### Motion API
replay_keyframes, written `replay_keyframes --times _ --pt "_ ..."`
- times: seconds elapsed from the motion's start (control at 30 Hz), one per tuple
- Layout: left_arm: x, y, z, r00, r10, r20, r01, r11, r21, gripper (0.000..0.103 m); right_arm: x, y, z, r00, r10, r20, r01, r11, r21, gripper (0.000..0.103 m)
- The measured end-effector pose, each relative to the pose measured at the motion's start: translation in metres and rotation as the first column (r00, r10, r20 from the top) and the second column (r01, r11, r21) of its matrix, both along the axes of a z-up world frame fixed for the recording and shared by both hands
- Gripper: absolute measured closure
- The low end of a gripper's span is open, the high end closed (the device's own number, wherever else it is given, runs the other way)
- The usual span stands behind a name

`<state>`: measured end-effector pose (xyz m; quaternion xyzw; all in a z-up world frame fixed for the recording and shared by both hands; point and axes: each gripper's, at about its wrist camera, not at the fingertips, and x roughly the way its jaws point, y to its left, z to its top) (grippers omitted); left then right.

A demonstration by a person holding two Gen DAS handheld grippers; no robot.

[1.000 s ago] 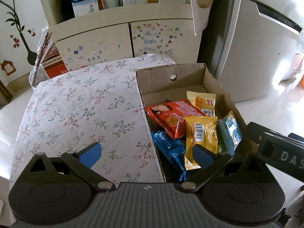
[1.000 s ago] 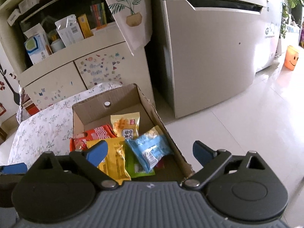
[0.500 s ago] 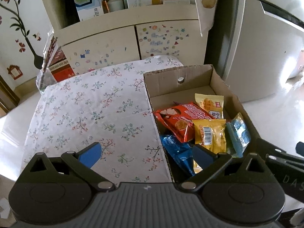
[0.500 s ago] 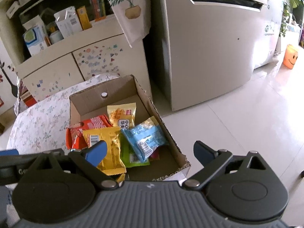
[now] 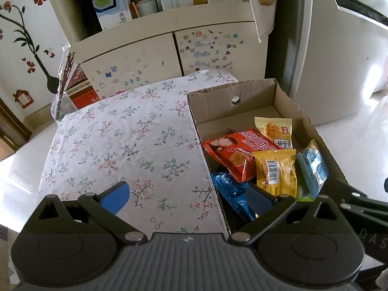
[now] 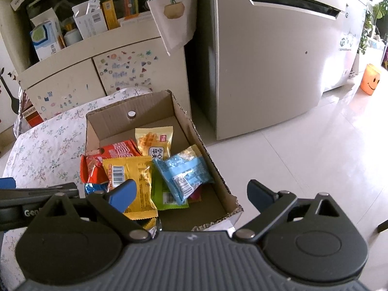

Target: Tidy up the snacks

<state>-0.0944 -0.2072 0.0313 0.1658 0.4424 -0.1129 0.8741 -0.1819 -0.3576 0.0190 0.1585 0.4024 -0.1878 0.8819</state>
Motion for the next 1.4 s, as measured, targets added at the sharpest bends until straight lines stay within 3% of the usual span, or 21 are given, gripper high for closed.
replay_keyframes --times 1.4 --pt "0.002 0.005 -0.001 0.999 -0.028 0.018 0.027 0.999 0.037 0.000 0.004 0.011 0.001 0.999 0.046 -0.004 -0.046 0.998 -0.035 0.006"
